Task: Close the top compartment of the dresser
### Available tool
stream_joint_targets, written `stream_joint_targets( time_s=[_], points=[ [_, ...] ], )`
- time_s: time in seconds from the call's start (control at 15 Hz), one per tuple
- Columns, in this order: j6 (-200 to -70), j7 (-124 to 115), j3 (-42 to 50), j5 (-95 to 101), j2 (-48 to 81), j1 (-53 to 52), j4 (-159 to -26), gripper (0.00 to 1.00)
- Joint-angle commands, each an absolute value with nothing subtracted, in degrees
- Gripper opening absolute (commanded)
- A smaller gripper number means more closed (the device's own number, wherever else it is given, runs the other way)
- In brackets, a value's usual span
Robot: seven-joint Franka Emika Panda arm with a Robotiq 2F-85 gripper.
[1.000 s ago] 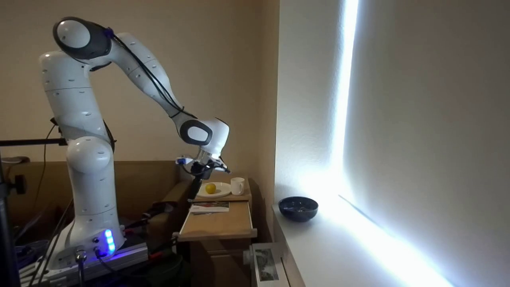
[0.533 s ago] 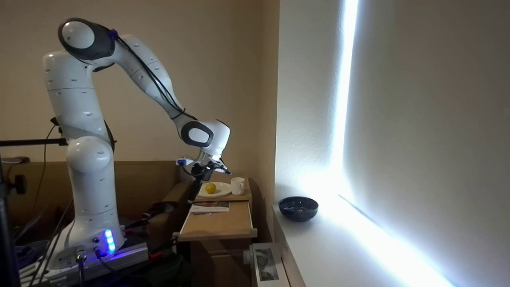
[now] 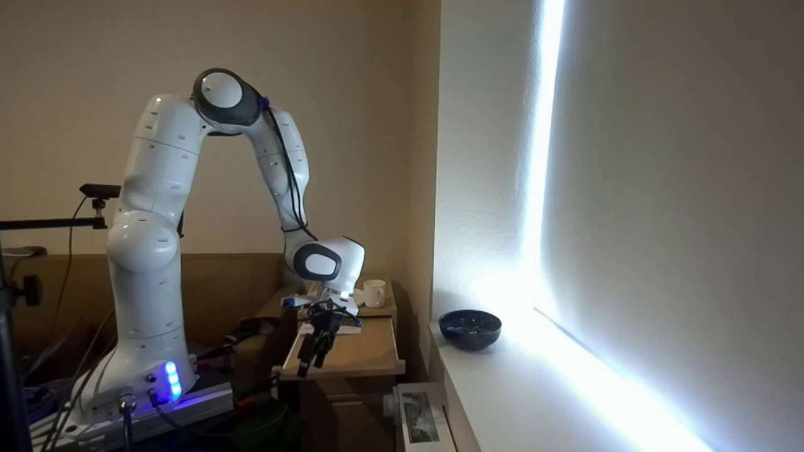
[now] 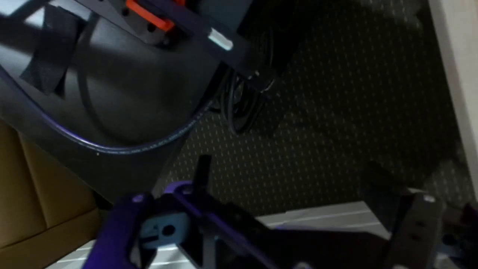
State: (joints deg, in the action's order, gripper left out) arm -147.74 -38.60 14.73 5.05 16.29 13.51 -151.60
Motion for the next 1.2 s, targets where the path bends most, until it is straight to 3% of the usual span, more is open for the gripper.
stream_joint_targets(
  time_s=[0.0, 0.33, 0.47, 0.53, 0.73, 1.13],
  points=[
    [-155.52, -46.34, 18.68, 2.15, 26.56, 9.66, -145.47, 1.0],
    [-156.38, -49.05, 17.13, -8.09, 34.69, 9.27, -138.33, 1.0],
    [-150.5, -42.46, 10.67, -15.97, 33.55, 15.86, -136.61, 1.0],
    [-154.25, -45.47, 15.77, -13.06, 34.08, 9.7, -138.54, 1.0],
    [-151.92, -43.37, 13.03, -16.28, 34.22, 12.37, -136.94, 1.0],
    [-158.42, -49.26, 12.14, -19.98, 35.96, 8.26, -137.12, 1.0]
  ],
)
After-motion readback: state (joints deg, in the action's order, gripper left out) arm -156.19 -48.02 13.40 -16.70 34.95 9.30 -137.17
